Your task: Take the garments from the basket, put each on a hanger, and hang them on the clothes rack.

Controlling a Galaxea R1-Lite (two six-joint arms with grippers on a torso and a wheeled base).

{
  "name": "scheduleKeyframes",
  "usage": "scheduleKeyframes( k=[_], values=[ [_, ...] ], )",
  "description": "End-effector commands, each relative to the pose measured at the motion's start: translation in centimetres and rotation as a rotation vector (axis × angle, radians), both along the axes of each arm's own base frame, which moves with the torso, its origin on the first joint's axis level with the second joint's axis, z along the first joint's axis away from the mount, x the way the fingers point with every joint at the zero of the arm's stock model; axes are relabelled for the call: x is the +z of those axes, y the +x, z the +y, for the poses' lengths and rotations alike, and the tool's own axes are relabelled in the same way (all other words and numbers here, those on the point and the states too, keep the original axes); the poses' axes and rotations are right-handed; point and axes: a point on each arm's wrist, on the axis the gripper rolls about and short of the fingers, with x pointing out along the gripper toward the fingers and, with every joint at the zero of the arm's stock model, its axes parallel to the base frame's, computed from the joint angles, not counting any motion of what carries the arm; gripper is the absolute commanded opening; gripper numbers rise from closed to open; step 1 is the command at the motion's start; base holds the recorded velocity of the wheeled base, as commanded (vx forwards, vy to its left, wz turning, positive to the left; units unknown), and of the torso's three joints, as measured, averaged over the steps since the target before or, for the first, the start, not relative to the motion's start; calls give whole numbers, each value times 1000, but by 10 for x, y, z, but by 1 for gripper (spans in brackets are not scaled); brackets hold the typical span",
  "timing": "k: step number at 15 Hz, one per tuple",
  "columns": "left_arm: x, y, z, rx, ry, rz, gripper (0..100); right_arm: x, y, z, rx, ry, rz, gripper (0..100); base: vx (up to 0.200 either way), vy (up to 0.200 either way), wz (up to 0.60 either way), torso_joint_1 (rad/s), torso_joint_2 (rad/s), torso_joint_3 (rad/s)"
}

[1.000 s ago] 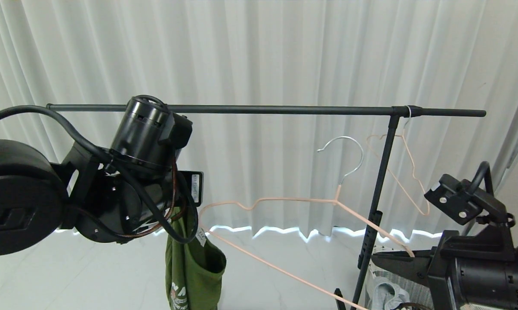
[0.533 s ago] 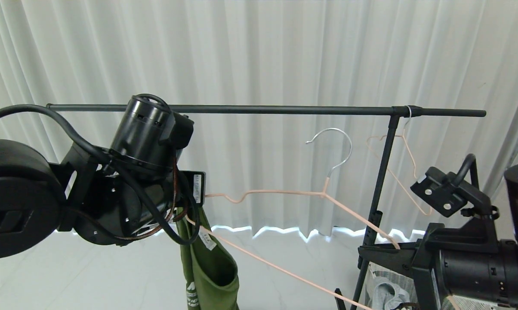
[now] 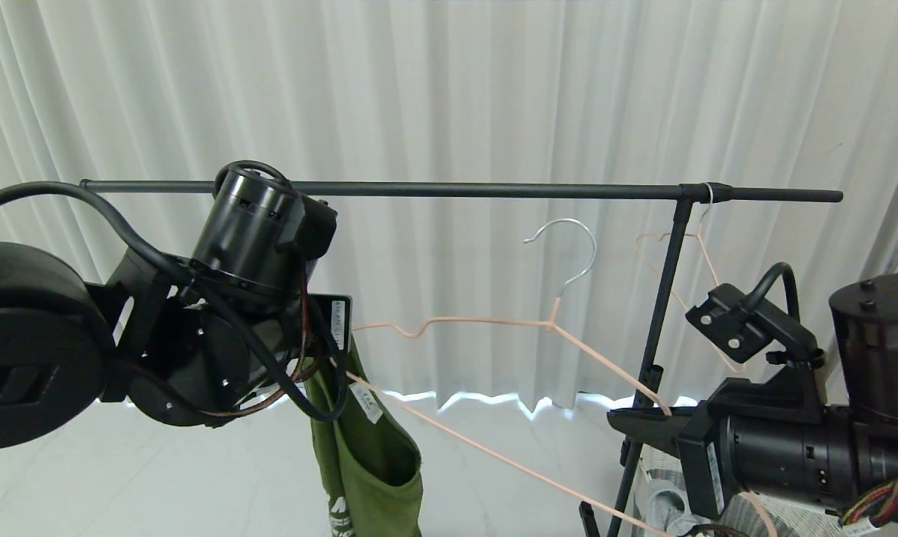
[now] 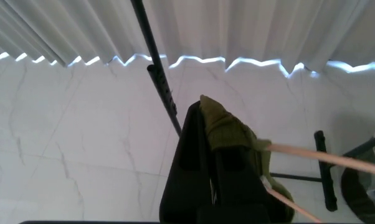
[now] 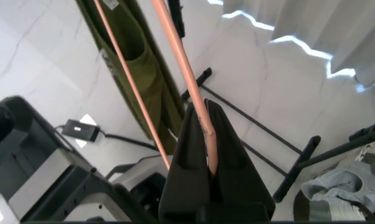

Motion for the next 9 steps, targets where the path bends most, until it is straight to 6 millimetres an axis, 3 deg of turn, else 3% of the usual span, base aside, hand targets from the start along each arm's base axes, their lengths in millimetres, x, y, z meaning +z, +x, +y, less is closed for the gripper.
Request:
scheduleKeyframes(
  k=[1, 9],
  values=[
    [0, -2, -2, 0, 5, -4, 0, -1, 4, 4, -11, 3, -5, 0, 0, 0, 0, 0, 0, 0],
    [1, -11, -14, -40, 9, -17, 0, -4, -3, 34, 77, 16, -7, 0, 0, 0, 0, 0, 0, 0]
  ],
)
